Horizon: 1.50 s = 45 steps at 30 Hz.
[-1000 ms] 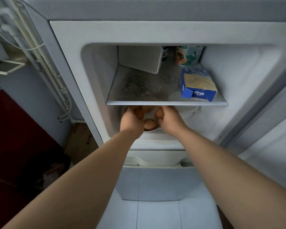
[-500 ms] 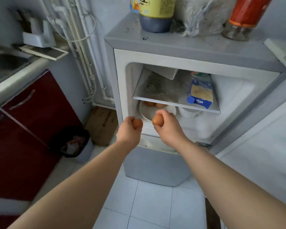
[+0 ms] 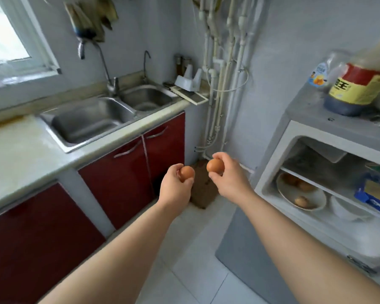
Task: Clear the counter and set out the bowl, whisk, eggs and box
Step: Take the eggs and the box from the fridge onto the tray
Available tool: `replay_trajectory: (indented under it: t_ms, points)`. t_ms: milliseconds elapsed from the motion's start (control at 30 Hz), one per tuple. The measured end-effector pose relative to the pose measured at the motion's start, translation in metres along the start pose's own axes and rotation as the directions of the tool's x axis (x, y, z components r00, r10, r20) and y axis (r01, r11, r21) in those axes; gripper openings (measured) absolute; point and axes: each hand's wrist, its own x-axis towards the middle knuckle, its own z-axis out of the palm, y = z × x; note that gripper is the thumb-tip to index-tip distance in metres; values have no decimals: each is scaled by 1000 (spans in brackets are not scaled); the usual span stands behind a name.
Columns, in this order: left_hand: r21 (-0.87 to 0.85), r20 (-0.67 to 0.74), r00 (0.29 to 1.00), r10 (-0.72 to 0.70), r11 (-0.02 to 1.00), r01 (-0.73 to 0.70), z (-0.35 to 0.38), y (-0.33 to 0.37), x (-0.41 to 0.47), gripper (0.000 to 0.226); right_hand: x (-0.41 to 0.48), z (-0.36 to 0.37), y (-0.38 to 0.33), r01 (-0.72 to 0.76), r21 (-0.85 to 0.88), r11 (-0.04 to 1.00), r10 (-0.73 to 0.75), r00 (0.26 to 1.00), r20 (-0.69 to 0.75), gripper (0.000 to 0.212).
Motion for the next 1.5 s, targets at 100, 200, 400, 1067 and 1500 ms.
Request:
replay_trajectory:
  t_ms: [100,200,400,1067,1500]
  points:
    - [-31,-99,995,-34,999,31,-68,-15,2,48,3,38,-56,83,27,996,-85,995,53,47]
    - [-54,-191,979,-65,997,56,-139,-35,4,47,1,83,-117,143,65,988,-149,982,112,46]
    - [-113,-327,935,-139,988,107,-269,-86,3,48,-11,174,-228,239,133,962,-263,940,216,47]
    - [-357,-595,666,-450,890,282,-507,-251,30,42,-10,439,-406,345,201,917,-397,738,546,46]
    - [-428,-595,556,-580,815,392,-548,-331,121,48,52,562,-433,365,132,922,-355,656,666,48]
